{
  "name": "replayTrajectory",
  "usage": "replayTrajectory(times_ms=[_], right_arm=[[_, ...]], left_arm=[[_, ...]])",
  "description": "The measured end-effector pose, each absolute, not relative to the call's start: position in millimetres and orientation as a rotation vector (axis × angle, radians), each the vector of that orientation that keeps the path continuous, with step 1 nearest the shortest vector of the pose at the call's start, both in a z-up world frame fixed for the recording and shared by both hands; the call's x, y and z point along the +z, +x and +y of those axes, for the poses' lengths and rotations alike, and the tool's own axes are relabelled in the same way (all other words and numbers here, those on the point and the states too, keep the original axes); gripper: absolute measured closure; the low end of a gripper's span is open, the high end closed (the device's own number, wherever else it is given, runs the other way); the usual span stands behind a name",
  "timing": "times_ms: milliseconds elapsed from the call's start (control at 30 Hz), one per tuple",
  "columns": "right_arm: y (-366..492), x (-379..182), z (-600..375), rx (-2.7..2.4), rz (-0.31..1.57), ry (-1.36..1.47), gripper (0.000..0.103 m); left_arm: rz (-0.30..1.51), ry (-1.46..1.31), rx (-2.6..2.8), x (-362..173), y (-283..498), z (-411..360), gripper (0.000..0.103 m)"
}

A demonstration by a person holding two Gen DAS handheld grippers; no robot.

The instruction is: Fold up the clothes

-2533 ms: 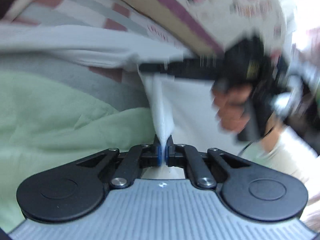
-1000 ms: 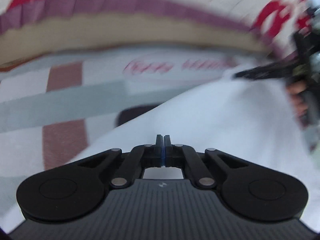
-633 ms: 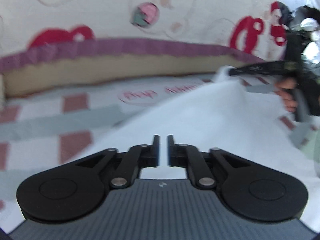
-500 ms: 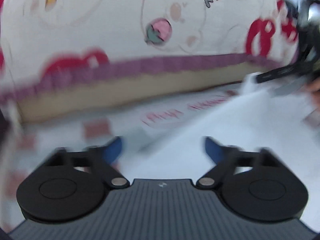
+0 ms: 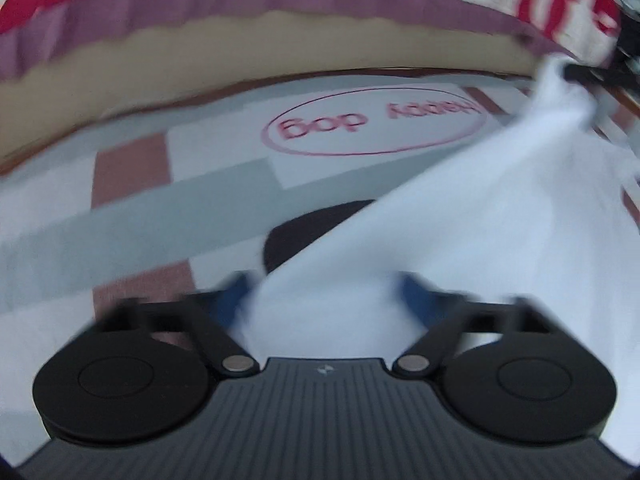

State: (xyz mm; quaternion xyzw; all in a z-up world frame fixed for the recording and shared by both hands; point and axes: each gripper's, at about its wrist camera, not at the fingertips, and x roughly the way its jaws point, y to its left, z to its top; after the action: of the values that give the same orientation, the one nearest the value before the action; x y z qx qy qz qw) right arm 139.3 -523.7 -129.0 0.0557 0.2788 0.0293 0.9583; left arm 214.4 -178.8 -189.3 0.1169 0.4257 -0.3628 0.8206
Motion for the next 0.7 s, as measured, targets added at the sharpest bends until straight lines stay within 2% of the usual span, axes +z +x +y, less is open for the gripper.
replayTrajectory(times_ms=[33,233,433,600,700], right_arm=[[142,-130,-524,0.061,0.568,0.123,0.090],[150,-135,-524,0.022,0.574,0.217,0.090],[149,-148,-541,-0.039,0.648,0.345,0.090],[156,-183,-554,-0.201,0.835,0.528,0.089],[156,-178,-532,-0.234,0.833,0.402,0.081]], left_arm=[[0.903,0.236,-0.801,-184,211,-177,0.101],[0.821,0.053,-0.859,-154,170,-155,0.101],[0.804,0.009,-0.926,-151,121,-141,0.102],[0.857,-0.080,-0.932,-159,101,-129,0.101],[0.921,-0.098,-0.939,-170,100,-130,0.101]])
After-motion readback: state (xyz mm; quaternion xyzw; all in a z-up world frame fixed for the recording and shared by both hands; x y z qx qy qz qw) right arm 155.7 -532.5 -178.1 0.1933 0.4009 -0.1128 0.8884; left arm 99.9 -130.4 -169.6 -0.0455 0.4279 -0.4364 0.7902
